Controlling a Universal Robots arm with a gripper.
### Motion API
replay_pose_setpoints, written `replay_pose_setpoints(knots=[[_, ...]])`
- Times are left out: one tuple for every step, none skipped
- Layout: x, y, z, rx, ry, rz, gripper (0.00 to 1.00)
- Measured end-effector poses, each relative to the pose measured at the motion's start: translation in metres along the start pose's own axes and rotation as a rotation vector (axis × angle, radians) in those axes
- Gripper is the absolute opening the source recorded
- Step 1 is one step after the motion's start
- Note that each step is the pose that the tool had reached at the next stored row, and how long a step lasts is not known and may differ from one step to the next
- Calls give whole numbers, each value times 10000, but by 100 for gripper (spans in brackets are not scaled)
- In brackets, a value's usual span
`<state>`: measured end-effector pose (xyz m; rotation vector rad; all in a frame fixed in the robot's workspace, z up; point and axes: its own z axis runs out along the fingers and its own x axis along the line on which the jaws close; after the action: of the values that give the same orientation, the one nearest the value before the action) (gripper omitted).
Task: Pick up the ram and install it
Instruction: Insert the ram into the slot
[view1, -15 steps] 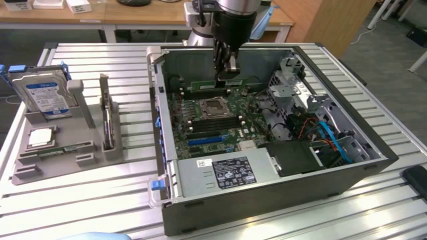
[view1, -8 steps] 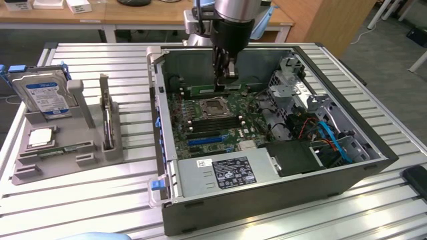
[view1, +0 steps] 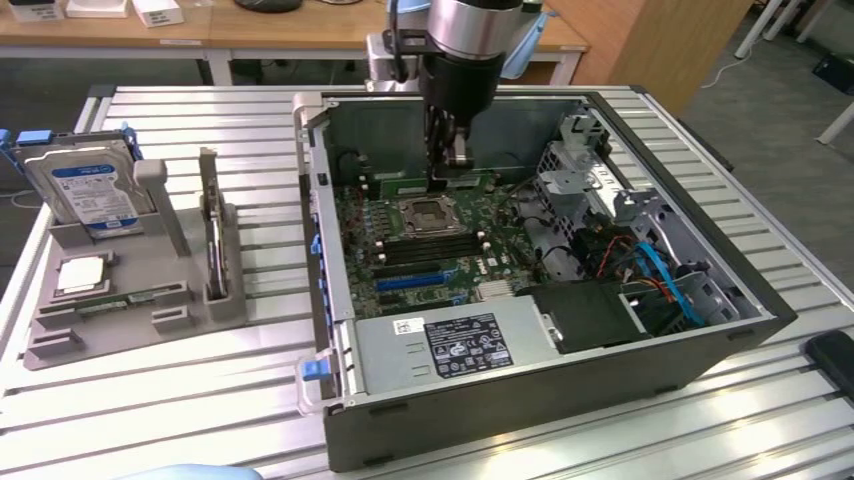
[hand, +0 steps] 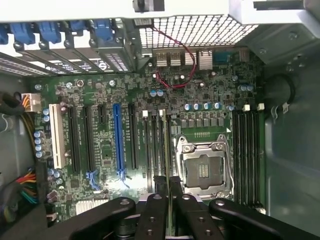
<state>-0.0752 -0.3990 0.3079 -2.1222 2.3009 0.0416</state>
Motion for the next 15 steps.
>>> replay_pose_setpoints(knots=[[0, 0, 11, 1, -1, 69, 13], [1, 0, 20, 3, -1, 127, 13], [1, -1, 24, 4, -1, 163, 13], [1, -1, 24, 3, 1, 170, 13], [1, -1, 24, 3, 1, 170, 13], [1, 0, 25, 3, 1, 171, 13], [1, 0, 25, 3, -1, 171, 13], [1, -1, 26, 4, -1, 171, 13], [1, -1, 32, 6, -5, 170, 13], [1, -1, 37, 8, -5, 170, 13], [1, -1, 42, 10, -3, 170, 13], [1, -1, 50, 16, -3, 170, 13], [1, -1, 59, 24, -4, 170, 13], [2, -1, 68, 32, -5, 169, 13], [2, -1, 78, 42, -5, 170, 13]])
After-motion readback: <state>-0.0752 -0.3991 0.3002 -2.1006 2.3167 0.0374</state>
